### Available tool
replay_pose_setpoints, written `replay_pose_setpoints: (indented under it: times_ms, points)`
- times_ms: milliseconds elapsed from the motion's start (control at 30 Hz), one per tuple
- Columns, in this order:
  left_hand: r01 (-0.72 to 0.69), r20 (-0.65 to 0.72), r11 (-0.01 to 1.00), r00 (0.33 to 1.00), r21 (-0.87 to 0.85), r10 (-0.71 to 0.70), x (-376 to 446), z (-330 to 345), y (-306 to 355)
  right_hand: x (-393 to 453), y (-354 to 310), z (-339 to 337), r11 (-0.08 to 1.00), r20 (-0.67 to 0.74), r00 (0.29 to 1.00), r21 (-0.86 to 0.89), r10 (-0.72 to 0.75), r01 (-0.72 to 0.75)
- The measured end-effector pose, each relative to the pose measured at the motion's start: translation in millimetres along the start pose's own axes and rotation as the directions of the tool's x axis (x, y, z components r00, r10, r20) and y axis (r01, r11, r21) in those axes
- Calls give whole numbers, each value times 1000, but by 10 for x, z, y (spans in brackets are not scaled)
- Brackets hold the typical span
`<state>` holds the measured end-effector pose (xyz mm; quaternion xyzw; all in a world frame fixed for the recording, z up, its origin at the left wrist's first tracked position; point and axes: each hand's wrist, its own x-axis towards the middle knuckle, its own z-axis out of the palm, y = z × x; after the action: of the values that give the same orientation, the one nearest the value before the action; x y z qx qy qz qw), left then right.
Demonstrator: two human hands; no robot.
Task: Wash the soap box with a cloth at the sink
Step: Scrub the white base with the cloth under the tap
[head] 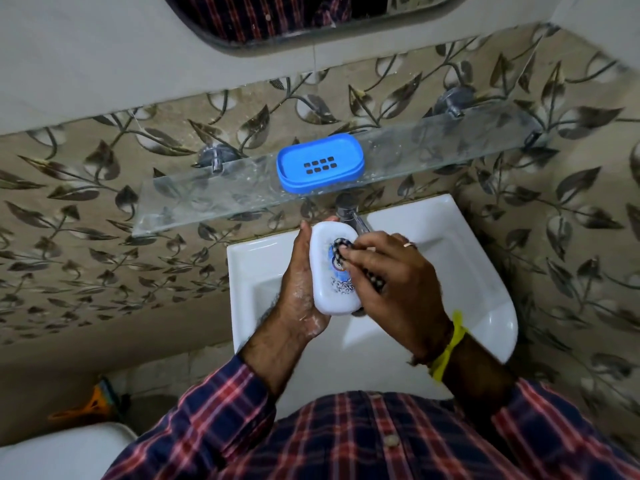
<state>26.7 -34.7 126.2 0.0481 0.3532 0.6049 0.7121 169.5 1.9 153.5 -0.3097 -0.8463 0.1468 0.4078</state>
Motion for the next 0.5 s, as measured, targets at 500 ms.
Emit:
replay_pose_setpoints:
  times_ms: [500]
  points:
    - [-99, -4, 994, 995, 47, 99, -84, 25, 37, -15, -78, -2, 994, 29, 994, 15, 103, -104]
